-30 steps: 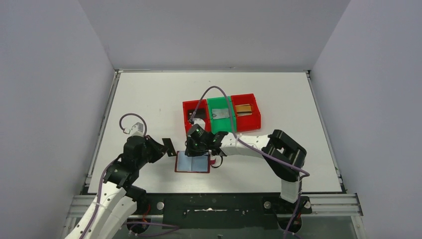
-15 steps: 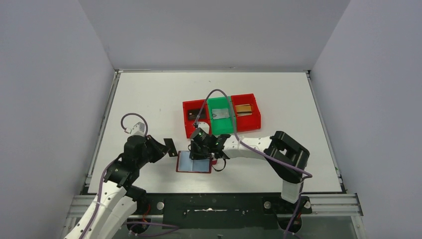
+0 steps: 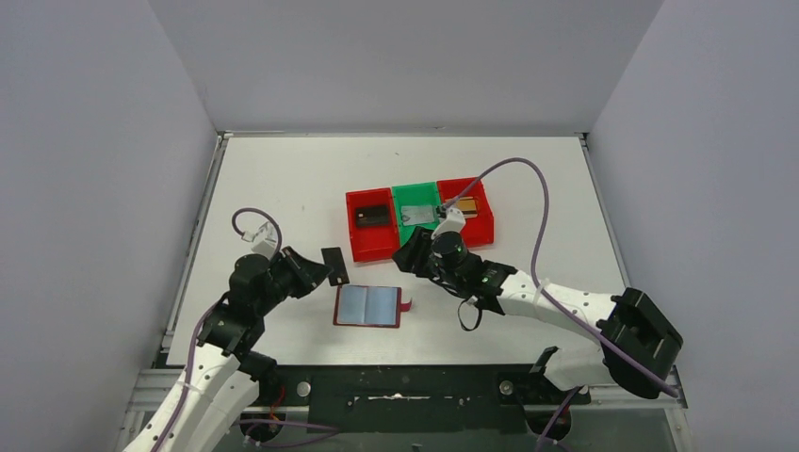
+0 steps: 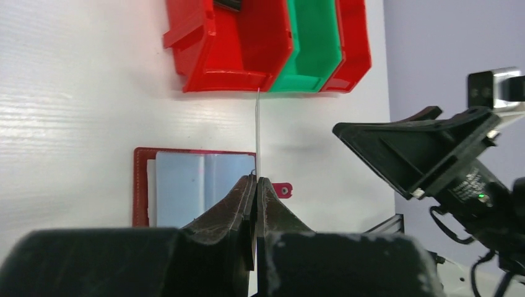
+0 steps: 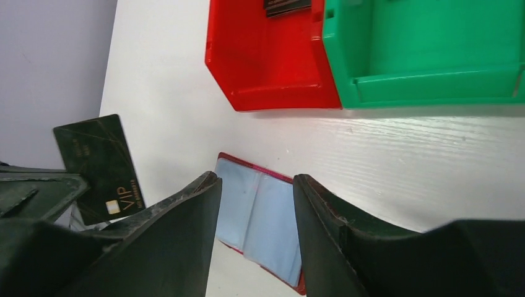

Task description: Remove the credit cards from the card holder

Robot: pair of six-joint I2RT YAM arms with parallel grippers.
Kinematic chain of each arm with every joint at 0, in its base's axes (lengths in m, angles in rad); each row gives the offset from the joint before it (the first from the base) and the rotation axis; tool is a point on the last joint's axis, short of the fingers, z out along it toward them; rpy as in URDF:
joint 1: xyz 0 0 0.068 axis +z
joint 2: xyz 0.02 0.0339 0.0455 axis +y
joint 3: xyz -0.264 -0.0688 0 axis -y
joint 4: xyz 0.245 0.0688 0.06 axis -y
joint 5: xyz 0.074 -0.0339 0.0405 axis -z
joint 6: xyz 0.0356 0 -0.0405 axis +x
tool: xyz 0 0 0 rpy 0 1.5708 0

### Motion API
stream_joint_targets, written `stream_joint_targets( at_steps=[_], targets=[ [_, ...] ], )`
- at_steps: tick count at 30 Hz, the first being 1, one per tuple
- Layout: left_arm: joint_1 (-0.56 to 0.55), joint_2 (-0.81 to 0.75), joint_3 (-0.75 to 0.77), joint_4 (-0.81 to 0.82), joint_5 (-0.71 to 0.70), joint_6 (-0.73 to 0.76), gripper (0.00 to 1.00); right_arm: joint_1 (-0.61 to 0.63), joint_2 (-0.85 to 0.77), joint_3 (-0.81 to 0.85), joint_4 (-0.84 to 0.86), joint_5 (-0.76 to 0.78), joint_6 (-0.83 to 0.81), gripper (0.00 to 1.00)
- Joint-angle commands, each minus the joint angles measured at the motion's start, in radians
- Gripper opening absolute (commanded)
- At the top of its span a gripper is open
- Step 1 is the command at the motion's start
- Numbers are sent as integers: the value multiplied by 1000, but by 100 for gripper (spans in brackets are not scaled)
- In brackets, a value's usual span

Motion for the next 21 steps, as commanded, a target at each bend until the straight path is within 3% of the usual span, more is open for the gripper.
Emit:
stream_joint_targets(
  at_steps=[1,5,10,21],
  targets=[
    [2,-29,1,158,71,21,0,-22,-76,-97,241,-47,-26,48],
    [3,-42,0,181,91,19,0,-31,-112,-82,165,-44,-32,51],
    [3,-35,3,200,124,7,0,-33,-148,-96,120,-9,-46,66],
    [4,-27,12,239,171,-1,0,-38,-140,-51,83,-48,-63,75]
  ],
)
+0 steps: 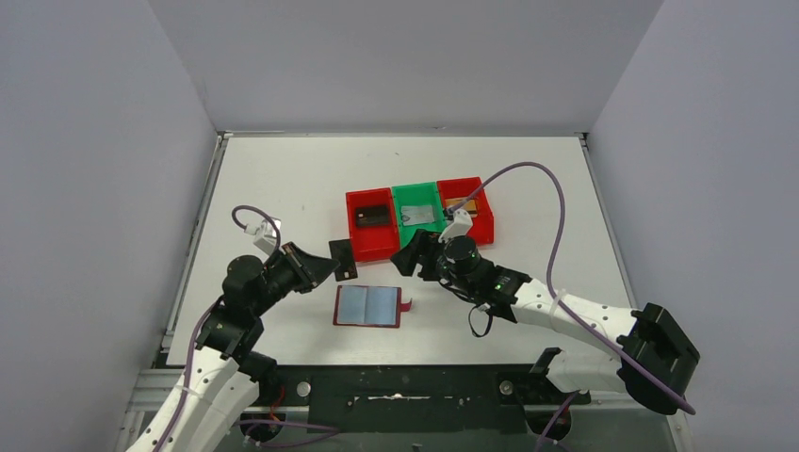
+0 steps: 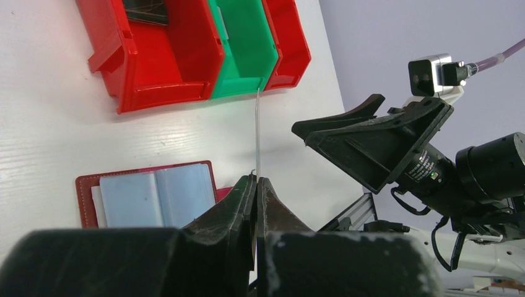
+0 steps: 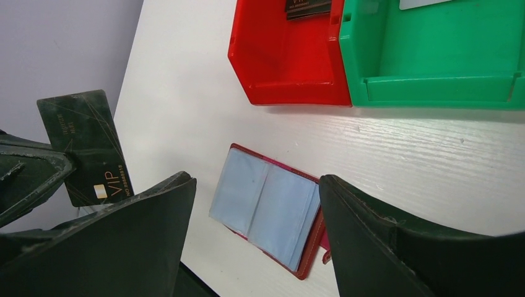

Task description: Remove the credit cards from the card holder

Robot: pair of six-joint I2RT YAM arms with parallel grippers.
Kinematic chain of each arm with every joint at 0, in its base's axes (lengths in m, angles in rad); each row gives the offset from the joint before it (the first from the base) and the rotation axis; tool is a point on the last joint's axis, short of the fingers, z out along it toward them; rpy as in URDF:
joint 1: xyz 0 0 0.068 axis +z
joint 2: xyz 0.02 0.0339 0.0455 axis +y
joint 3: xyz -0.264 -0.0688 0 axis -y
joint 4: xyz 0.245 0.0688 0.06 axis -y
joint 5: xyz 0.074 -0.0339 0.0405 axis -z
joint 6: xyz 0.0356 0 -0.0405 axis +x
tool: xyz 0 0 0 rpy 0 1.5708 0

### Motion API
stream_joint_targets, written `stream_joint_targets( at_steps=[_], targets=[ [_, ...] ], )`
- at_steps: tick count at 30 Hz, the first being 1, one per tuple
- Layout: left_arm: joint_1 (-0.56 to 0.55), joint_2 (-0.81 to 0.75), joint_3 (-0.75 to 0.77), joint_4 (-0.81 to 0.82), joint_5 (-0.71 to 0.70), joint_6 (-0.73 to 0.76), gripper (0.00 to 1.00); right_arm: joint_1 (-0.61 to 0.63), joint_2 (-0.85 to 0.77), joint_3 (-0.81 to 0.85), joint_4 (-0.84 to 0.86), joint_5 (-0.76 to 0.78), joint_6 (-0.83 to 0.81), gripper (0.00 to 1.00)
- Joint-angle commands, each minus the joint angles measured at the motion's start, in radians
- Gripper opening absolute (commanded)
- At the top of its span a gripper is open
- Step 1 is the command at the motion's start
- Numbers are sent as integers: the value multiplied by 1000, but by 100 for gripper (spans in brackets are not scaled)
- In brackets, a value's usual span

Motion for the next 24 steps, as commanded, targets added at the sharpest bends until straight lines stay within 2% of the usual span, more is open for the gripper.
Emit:
stream_joint_targets(
  at_steps=[1,7,11,20,24],
  targets=[
    [4,3,18,92,41,1,0,-7,-9,51,28,-8,-13,75],
    [4,5,2,149,78,-22,0,-39,0,52,49,-78,3,78],
    [4,10,-7,196,121,-35,0,-80,6,19,129,-167,40,79],
    [4,90,-61,426,236,-121,0,-109,81,16,340,-409,80,83],
    [4,115,-99,538,282,-179,0,-110,144,39,442,-511,107,79]
  ],
)
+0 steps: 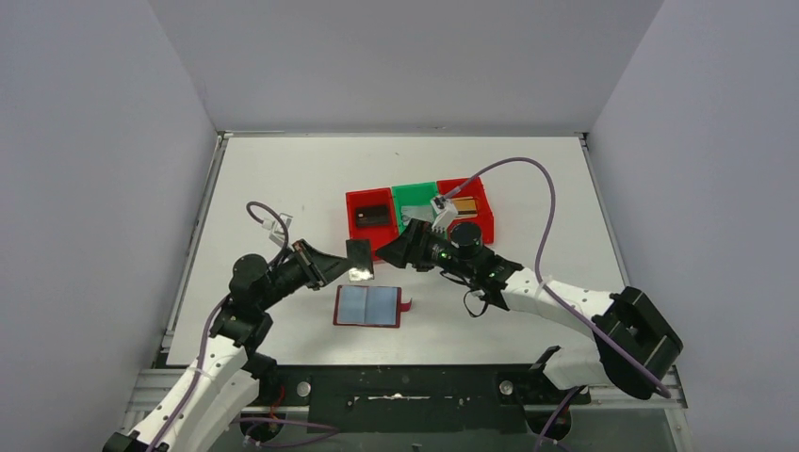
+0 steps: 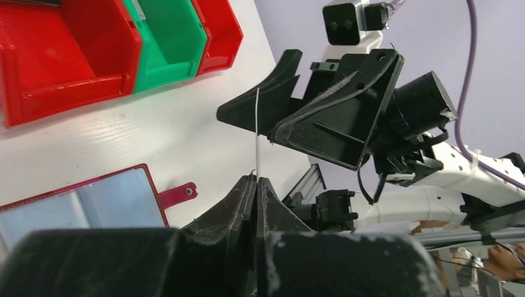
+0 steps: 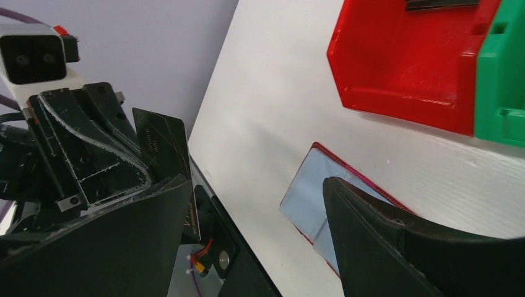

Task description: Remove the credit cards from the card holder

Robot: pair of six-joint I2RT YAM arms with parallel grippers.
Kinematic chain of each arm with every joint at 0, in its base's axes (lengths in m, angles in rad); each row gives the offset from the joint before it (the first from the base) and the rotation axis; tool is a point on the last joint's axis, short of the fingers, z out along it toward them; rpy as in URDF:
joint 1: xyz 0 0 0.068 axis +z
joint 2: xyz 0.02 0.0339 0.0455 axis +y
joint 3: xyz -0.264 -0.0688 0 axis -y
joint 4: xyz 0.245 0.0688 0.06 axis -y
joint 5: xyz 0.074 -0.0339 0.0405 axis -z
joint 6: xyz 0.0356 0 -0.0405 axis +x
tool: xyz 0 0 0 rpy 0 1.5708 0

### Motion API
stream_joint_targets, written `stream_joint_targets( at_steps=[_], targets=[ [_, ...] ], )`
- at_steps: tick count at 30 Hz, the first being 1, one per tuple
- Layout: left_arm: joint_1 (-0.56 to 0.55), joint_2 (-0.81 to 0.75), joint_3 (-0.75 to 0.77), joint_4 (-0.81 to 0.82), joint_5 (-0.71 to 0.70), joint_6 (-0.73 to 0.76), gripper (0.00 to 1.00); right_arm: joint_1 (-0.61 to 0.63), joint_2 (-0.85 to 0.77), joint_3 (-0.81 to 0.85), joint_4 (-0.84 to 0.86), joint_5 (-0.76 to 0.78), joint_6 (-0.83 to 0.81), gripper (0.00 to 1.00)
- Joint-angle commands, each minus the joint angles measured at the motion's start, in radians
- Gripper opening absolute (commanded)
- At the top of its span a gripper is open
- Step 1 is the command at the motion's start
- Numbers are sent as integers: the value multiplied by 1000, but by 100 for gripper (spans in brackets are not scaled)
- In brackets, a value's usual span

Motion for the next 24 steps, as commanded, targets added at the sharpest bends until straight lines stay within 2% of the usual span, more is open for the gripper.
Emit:
stream_joint_targets(
  at_steps=[1,5,8,16,24],
  targets=[
    [4,18,-28,240,99,-79,0,-3,60,34,232,-177,46,78],
    [5,23,-39,252,110,-92,0,-3,115,34,340,-236,96,67],
    [6,16,-42,247,106,-91,0,-4,137,27,398,-260,126,52],
    [7,31,-62,259,75,-94,0,-6,145,46,416,-339,136,31],
    [7,48,-60,273,50,-93,0,-8,101,22,386,-320,114,10]
  ],
)
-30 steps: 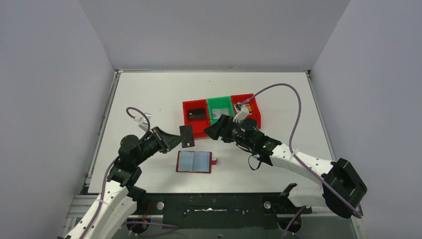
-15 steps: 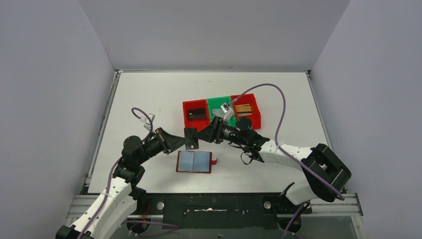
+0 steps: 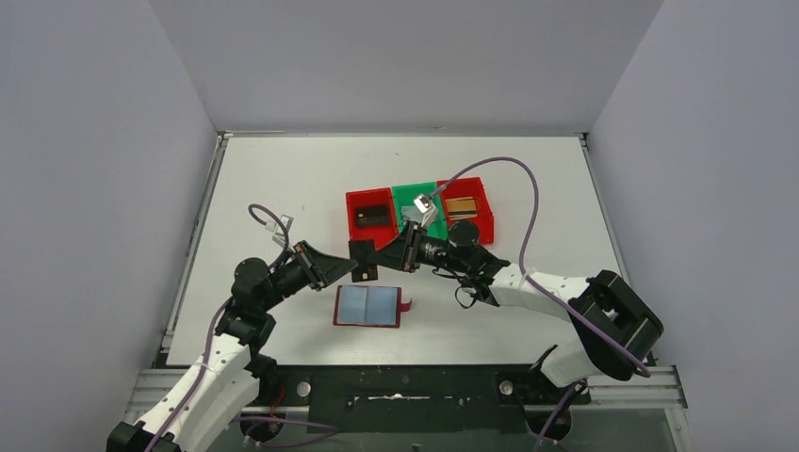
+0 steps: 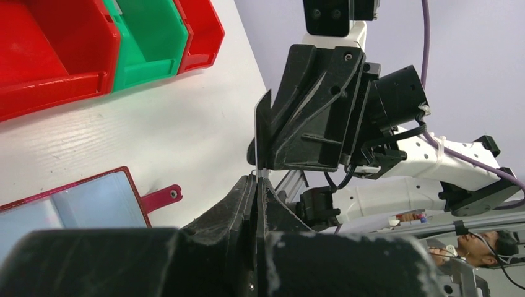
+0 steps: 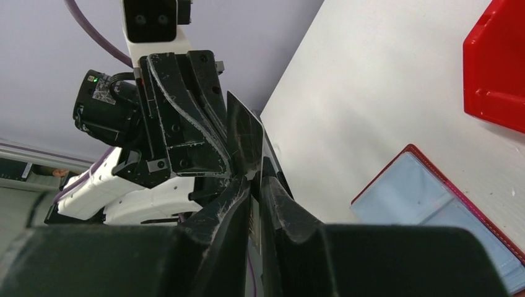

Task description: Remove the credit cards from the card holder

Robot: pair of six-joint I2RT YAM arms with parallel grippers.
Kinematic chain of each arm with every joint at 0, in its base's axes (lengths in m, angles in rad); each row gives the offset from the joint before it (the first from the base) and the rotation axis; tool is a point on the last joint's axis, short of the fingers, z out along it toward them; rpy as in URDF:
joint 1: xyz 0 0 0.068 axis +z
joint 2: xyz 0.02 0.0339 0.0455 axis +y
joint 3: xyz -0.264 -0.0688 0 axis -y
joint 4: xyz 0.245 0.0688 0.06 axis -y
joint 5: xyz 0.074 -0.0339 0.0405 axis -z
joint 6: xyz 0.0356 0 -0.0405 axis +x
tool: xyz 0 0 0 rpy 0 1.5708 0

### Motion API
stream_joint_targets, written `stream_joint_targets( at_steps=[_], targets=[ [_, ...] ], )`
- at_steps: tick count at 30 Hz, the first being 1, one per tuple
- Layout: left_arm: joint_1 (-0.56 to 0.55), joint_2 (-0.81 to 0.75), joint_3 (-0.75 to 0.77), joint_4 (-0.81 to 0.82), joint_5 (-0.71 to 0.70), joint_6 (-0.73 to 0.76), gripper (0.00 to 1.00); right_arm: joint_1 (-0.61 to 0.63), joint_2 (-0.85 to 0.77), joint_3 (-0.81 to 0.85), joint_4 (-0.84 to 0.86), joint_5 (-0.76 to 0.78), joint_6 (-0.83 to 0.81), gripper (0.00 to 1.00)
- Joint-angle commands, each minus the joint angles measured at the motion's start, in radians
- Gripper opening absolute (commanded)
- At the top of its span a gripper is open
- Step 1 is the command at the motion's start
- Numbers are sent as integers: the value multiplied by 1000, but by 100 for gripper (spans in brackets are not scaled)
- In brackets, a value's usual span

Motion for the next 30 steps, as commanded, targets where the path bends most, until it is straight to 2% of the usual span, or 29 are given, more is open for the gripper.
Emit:
stream_joint_targets(
  at_steps=[1,3,5,7,9,11,12,14,17,22,25,30],
  targets=[
    [4,0,17,70,-10,8,0,-6,-52,13,45,-1,-24,8],
    [4,-1,24,41,-19,22,0,-8,-61,15,33,2,-34,0],
    [6,-2,26,18,-24,31,0,-10,-68,29,4,2,-55,0],
    [6,0,30,5,-25,39,15,-9,-74,42,-14,1,-73,0],
    [7,1,51,-38,-35,62,43,-9,-85,52,-43,16,-93,0],
    [8,-11,108,-145,-71,120,58,-10,-107,59,-117,65,-132,0],
    [8,-20,132,-242,-108,149,68,-9,-119,63,-161,94,-154,0],
    [9,-40,183,-375,-182,213,76,-9,-140,74,-247,152,-204,0],
    [10,-54,261,-565,-303,295,83,-9,-159,111,-394,256,-290,0],
    [12,-22,384,-773,-525,417,86,-9,-170,191,-527,347,-456,0],
    [12,-6,454,-841,-694,423,89,-9,-190,212,-549,414,-564,0],
    [19,18,467,-843,-812,486,90,-5,-206,213,-516,464,-746,0]
  ],
)
